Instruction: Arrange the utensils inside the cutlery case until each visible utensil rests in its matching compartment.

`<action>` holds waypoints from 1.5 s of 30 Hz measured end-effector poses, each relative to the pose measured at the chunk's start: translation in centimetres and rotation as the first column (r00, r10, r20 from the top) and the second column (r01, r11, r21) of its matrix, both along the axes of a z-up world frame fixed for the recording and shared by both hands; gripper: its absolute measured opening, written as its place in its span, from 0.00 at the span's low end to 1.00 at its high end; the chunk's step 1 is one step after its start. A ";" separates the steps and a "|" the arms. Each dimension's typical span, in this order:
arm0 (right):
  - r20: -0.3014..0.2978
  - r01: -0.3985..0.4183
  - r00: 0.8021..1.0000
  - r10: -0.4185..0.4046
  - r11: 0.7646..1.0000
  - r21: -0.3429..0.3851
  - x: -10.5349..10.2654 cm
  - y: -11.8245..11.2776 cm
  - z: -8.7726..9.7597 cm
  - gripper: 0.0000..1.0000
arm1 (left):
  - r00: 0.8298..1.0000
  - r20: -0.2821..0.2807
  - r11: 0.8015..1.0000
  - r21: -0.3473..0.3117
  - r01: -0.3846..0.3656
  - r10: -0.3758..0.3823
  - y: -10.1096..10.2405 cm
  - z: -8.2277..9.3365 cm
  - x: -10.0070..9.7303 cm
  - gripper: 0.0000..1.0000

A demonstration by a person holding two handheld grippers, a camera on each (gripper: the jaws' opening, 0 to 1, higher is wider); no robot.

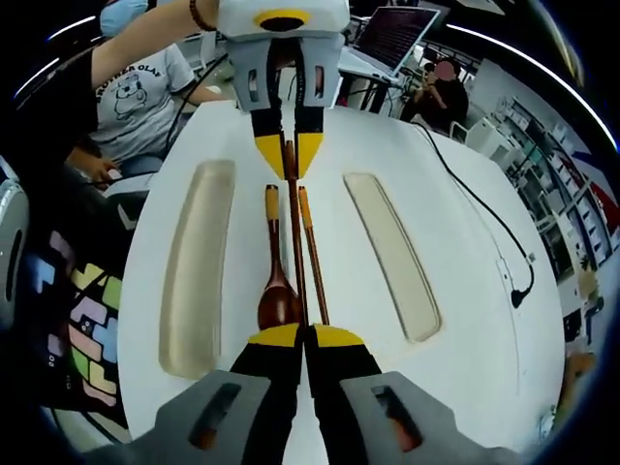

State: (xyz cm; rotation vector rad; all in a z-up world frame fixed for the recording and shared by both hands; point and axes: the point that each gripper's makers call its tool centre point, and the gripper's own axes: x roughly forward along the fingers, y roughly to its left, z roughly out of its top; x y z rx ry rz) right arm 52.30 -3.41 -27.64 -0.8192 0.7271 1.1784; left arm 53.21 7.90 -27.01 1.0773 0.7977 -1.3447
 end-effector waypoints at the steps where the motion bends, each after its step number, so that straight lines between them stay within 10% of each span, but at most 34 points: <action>1: -0.003 -0.001 1.000 0.001 1.000 0.001 -0.2 0.0 0.0 0.01 | 1.000 -0.004 1.000 -0.001 0.003 -0.003 0.0 0.0 -0.3 0.06; 23: -0.133 -0.002 0.991 0.004 1.000 0.013 -6.8 1.5 -1.6 0.01 | 0.989 -0.137 0.998 -0.026 0.057 -0.060 1.6 -1.7 -7.0 0.05; 45: -0.176 -0.009 0.984 0.009 1.000 -0.004 -7.4 1.3 -3.2 0.01 | 0.988 -0.126 0.995 -0.064 0.081 -0.089 1.3 -3.3 -7.0 0.06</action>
